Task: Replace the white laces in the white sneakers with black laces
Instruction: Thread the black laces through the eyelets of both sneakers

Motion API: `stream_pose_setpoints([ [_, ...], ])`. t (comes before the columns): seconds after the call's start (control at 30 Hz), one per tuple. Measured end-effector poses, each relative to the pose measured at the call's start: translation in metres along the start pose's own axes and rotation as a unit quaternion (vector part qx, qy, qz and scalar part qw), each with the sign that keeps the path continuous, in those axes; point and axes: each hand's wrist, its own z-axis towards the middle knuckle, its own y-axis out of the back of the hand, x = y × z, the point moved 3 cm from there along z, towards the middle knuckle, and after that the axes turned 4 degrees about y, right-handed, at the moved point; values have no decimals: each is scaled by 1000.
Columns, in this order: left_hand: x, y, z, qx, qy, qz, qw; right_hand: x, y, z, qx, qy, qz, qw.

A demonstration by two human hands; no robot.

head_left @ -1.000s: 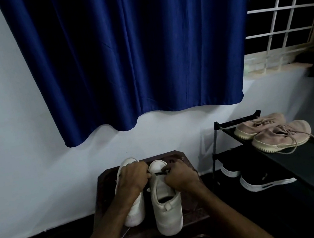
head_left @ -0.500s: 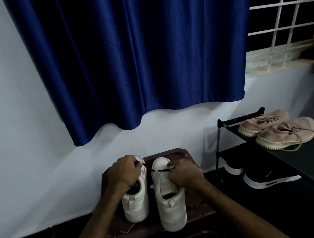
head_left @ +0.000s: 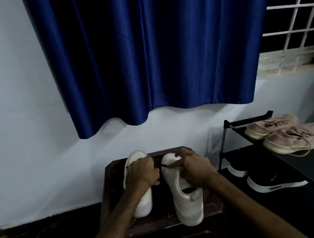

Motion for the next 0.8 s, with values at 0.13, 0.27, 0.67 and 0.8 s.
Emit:
stream_pose_setpoints([
  [0.13, 14, -4, 7, 41, 28, -67, 997, 1, -7, 4, -11, -50, 39, 998],
  [0.27, 11, -4, 0, 1, 28, -78, 997, 2, -8, 5, -80, -64, 73, 992],
  [0.67, 10, -17, -20, -132, -96, -43, 986, -2, -8, 5, -60, -52, 61, 995],
  [0.8, 10, -12, -22, -157, -56, -109, 980, 1, -10, 6, -102, -66, 83, 989],
])
